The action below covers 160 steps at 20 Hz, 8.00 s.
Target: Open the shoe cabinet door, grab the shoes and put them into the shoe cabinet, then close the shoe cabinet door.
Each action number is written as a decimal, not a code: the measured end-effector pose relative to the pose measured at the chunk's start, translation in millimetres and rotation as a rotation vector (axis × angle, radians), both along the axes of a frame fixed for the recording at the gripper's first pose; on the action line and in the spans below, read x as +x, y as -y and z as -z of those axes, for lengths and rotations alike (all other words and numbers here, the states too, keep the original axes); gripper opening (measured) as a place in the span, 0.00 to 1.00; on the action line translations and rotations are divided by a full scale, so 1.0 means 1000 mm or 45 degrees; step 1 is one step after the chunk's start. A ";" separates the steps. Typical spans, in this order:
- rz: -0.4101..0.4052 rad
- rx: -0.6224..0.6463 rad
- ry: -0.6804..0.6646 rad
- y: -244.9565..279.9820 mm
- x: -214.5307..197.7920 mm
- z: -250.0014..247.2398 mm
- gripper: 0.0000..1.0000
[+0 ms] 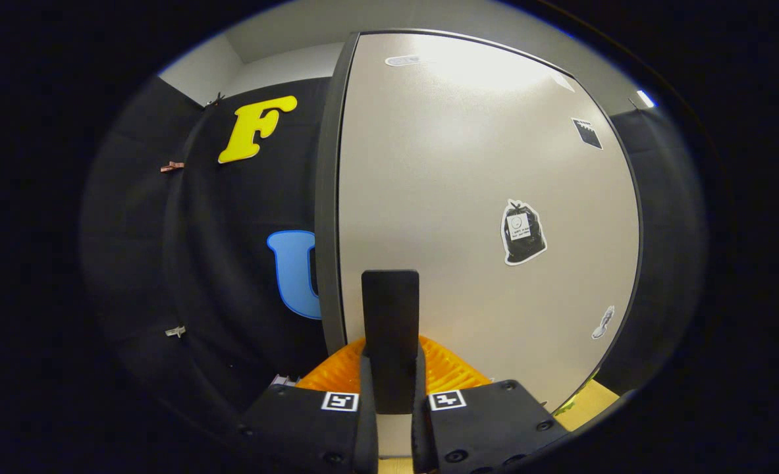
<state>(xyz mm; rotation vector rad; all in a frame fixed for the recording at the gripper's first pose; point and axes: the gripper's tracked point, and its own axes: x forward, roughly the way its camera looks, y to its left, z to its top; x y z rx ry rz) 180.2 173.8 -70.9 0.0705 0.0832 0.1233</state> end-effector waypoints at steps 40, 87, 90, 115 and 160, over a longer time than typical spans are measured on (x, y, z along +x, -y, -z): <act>0.018 0.071 -0.050 0.289 -0.260 -0.017 0.15; -0.321 -0.049 -0.841 0.100 -0.273 0.331 0.99; -0.296 -0.073 -0.947 0.091 -0.263 0.393 0.99; -0.054 -0.031 -0.691 0.106 -0.170 0.416 0.07; 0.052 -0.032 -0.765 0.136 0.213 0.180 0.14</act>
